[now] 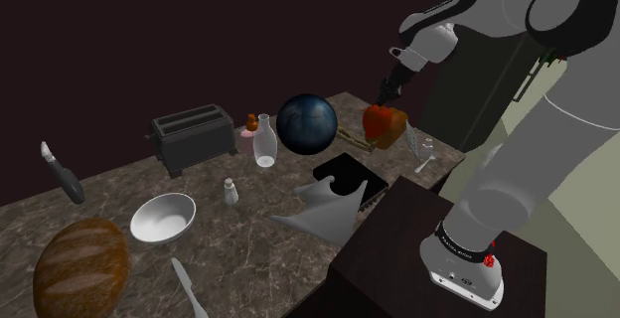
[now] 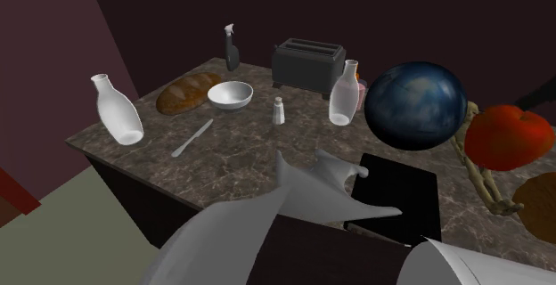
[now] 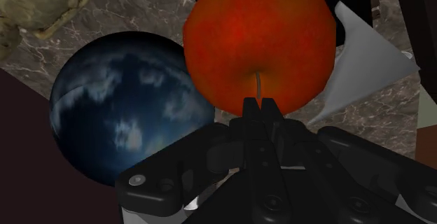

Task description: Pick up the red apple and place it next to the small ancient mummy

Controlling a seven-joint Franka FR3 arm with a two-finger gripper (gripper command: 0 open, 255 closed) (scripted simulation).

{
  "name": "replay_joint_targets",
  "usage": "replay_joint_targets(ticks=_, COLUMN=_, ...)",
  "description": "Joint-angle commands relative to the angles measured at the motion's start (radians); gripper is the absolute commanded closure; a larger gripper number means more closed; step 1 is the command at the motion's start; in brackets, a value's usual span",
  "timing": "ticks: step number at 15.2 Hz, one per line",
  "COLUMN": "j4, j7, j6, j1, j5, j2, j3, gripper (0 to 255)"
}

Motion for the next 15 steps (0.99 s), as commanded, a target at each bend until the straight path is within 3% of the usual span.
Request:
replay_joint_targets(ticks=1, j4=0.049, j7=-0.06, j6=-0.041, j1=-0.018, j5=0.023, j2=0.046, j3=-0.036, gripper=255)
replay_joint_targets(ticks=5, j4=0.148, j7=-0.168, j6=-0.121, j1=-0.063, j5=0.079, j2=0.147, j3=-0.089, gripper=255)
replay_joint_targets(ticks=15, j4=0.1, j7=-0.274, j6=-0.043, j1=-0.078, j5=0.185, j2=0.243, j3=-0.076, gripper=255)
